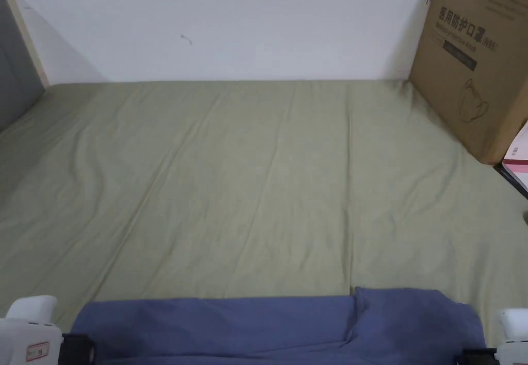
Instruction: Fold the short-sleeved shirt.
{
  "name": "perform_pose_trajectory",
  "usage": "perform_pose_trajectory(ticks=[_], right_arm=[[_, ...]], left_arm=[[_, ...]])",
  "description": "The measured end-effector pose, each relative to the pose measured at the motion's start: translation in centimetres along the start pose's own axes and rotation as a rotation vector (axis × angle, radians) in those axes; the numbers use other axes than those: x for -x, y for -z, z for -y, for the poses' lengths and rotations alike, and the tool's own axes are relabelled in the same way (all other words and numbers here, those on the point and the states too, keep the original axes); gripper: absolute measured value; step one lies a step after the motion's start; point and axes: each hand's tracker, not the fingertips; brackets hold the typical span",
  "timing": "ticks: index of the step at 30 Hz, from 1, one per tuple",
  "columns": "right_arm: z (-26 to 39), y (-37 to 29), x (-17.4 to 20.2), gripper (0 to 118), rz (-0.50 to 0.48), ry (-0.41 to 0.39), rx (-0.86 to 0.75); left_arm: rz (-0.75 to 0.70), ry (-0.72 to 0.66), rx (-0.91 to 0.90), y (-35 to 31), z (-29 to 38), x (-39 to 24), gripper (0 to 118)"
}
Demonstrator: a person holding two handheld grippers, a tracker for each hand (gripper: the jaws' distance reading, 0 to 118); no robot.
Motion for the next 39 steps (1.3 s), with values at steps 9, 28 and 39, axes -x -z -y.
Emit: perform_pose_trajectory(ticks=[9, 28, 39], right_arm=[[-3.5, -4.4, 2.8, 43, -0.067, -0.029, -0.185], [-6.9, -0.7, 18.7, 2, -0.264, -0.262, -0.153], [-7.3, 0.5, 19.2, 2, -0.251, -0.281, -0.096]], left_arm=[[0.127, -0.163, -0.158, -5.1, -1.7, 0.5, 74], [0.447, -0.491, -0.070, 1.2, 1.4, 8.2, 115], [0.635, -0.634, -0.005, 6.7, 1.9, 8.0, 107]])
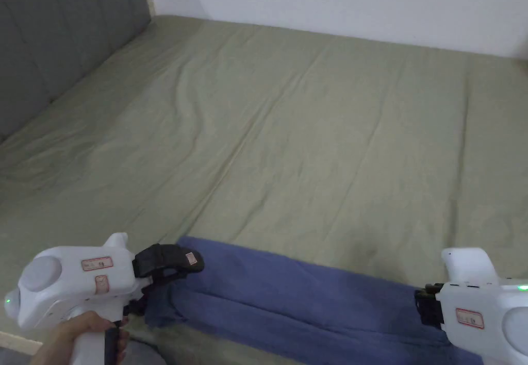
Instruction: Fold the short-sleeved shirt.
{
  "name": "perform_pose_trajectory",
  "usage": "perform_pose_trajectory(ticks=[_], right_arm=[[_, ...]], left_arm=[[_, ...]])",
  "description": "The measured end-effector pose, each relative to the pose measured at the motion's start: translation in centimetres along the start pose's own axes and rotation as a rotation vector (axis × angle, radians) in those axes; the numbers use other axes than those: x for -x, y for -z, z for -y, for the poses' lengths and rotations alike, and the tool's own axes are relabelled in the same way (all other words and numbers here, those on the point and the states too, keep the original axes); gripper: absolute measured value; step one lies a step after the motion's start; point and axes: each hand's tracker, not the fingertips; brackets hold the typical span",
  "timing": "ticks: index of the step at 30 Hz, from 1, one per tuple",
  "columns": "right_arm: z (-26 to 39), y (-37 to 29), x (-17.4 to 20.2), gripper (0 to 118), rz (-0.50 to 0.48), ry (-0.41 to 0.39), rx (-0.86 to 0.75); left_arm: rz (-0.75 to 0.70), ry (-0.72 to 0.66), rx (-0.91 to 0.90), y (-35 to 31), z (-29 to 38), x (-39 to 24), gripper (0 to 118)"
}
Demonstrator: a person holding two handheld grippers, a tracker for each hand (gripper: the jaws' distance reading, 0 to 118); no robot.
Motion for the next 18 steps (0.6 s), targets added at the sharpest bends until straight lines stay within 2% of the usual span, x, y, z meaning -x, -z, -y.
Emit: perform_pose_trajectory(ticks=[2, 3, 4, 5, 6, 7, 10, 12, 18], right_arm=[[0.2, 0.3, -0.2, 2, 0.006, 0.005, 0.012], [0.3, 0.4, -0.3, 2, 0.006, 0.006, 0.013], [0.5, 0.5, -0.4, 2, 0.006, 0.011, 0.019], [0.7, 0.7, -0.5, 2, 0.000, 0.015, 0.024], [0.9, 0.9, -0.7, 2, -0.003, 0.020, 0.029], [1.1, 1.0, -0.9, 2, -0.002, 0.026, 0.037], [1.8, 1.1, -2.2, 2, 0.006, 0.053, 0.039], [2.1, 0.8, -3.3, 2, 0.000, 0.078, 0.039], [3.0, -0.7, -6.6, 2, 0.024, 0.143, 0.001]], left_arm=[[-0.036, 0.008, -0.010, 0.2, 0.4, -0.7, 87], [-0.067, 0.055, 0.008, -0.1, 0.4, -0.8, 66], [-0.117, 0.086, 0.014, -0.3, 0.3, -0.9, 28], [-0.177, 0.075, 0.013, -0.2, 0.2, -0.7, 4], [-0.069, -0.021, 0.048, 0.5, 0.3, 0.4, 4], [-0.065, -0.053, 0.036, 0.4, 0.3, 0.5, 4], [-0.156, 0.087, 0.021, 0.0, 0.8, -1.7, 4], [-0.183, 0.112, 0.022, -0.6, 0.4, -3.3, 4], [-0.118, 0.350, -0.038, -2.2, 1.3, -12.6, 4]])
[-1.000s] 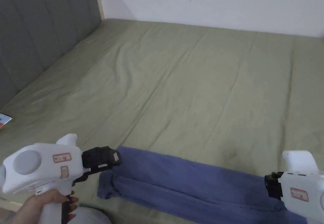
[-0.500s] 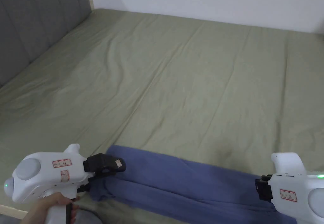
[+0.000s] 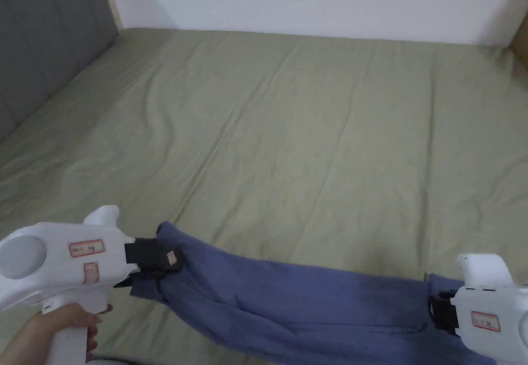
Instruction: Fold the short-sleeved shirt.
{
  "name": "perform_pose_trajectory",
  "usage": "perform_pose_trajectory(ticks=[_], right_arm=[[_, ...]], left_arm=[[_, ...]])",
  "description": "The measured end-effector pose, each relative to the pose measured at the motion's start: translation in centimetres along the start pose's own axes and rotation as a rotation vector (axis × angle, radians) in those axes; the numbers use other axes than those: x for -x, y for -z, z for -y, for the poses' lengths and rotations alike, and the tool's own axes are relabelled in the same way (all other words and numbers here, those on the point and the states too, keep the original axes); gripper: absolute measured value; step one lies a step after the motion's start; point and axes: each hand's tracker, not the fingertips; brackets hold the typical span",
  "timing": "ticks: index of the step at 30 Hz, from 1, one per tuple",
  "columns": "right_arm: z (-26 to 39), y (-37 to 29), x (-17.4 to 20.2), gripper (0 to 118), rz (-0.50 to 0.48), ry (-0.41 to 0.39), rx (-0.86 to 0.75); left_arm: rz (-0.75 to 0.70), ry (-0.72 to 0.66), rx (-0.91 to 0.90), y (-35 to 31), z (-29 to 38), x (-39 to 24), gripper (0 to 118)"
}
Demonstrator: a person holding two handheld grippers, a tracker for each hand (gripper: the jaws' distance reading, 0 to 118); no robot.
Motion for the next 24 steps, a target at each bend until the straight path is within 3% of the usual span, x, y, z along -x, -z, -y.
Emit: perform_pose_trajectory(ticks=[7, 11, 15, 16, 19, 20, 22, 24], right_arm=[[1.6, -2.0, -2.7, 2, 0.021, 0.105, -0.042], [3.1, -2.4, -4.5, 2, 0.033, 0.160, -0.042], [4.9, -2.7, -6.4, 2, 0.051, 0.210, -0.031], [5.5, -2.8, -6.9, 2, 0.056, 0.230, -0.026], [6.5, -3.4, -8.3, 2, 0.048, 0.301, -0.031], [6.8, -3.7, -8.6, 2, 0.044, 0.313, -0.034], [7.2, -4.3, -8.7, 2, 0.053, 0.316, -0.042], [7.3, -4.7, -8.9, 2, 0.062, 0.319, -0.053]], left_arm=[[0.118, 0.357, 0.105, 3.1, 0.7, -13.0, 5], [0.167, 0.457, 0.230, 8.3, 3.7, -17.1, 5], [0.180, 0.458, 0.350, 13.6, 6.9, -18.6, 9], [0.193, 0.452, 0.378, 14.6, 7.9, -19.0, 17], [0.205, 0.435, 0.398, 17.8, 9.4, -19.3, 98], [0.125, 0.418, 0.413, 18.3, 9.6, -19.3, 118], [0.107, 0.408, 0.395, 17.6, 9.2, -19.0, 114], [0.204, 0.321, 0.326, 16.4, 7.9, -18.3, 97]])
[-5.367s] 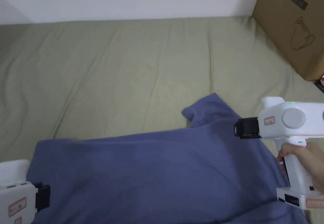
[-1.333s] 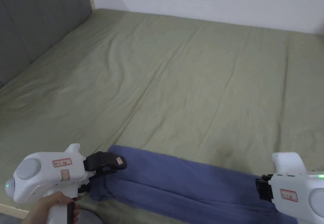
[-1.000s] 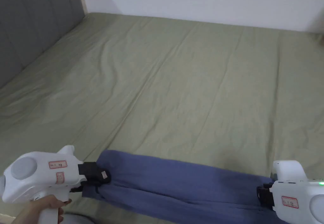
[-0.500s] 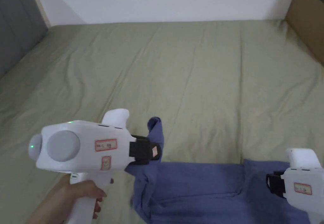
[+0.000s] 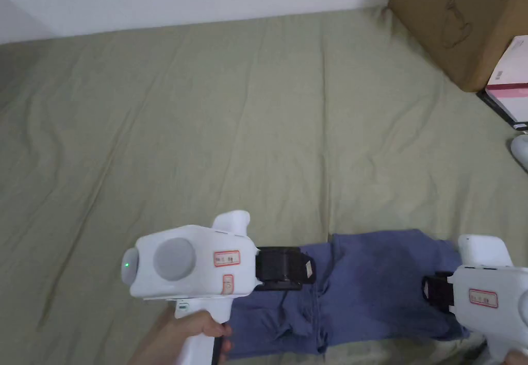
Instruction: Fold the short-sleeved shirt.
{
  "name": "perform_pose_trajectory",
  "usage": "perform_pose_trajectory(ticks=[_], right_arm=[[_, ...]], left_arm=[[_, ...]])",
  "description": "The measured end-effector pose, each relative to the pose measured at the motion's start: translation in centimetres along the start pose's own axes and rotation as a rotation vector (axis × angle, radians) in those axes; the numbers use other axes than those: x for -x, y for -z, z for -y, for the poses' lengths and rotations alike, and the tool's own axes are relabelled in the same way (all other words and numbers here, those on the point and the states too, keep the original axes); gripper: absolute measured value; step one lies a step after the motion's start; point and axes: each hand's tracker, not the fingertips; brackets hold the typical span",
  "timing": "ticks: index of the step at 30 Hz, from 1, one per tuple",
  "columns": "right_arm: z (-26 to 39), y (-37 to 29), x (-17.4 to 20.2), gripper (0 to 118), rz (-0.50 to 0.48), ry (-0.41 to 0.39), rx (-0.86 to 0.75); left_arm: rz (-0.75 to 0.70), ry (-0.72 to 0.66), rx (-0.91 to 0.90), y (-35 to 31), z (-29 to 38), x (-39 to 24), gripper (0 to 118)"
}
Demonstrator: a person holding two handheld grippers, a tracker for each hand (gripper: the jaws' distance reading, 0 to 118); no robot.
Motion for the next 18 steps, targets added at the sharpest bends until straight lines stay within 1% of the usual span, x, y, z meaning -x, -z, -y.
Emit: perform_pose_trajectory(ticks=[1, 2, 3, 4, 6, 8, 11, 12, 14, 16, 18], right_arm=[[0.0, -0.1, -0.1, 2, -0.001, 0.002, -0.002], [0.1, -0.1, -0.1, 2, -0.003, 0.005, -0.004], [0.1, 0.0, -0.1, 2, -0.004, 0.007, -0.006], [0.1, 0.0, -0.1, 2, -0.006, 0.008, -0.008], [0.3, 0.1, 0.2, 2, -0.012, 0.009, -0.010], [0.3, 0.4, 0.5, 2, -0.022, 0.007, -0.010], [0.2, 0.8, 0.7, 2, -0.040, 0.004, -0.004], [0.2, 0.9, 0.8, 2, -0.044, 0.002, -0.002], [0.3, 0.8, 0.8, 2, -0.047, 0.001, -0.002], [0.3, 0.8, 0.8, 2, -0.052, 0.004, -0.002], [0.4, 0.6, 0.7, 2, -0.053, 0.005, -0.003]], left_arm=[[0.039, -0.053, -0.024, -1.1, -0.1, 0.3, 80], [0.073, -0.095, -0.062, -2.1, -0.2, 0.9, 40], [0.076, -0.104, -0.090, -2.7, -0.2, 1.4, 7], [0.045, -0.107, -0.109, -3.1, -0.2, 1.8, 2], [-0.122, -0.057, -0.123, -3.4, 0.0, 2.2, 1], [-0.185, -0.042, -0.066, -2.6, 0.6, 2.8, 1], [-0.061, -0.098, -0.012, -0.7, 2.0, 3.0, 1], [-0.062, -0.100, 0.010, 0.1, 2.3, 2.8, 1], [-0.133, -0.028, 0.072, 2.1, 3.1, 1.9, 1], [-0.133, 0.004, 0.120, 3.8, 3.5, 1.4, 1], [-0.119, -0.014, 0.118, 4.5, 3.8, 0.3, 1]])
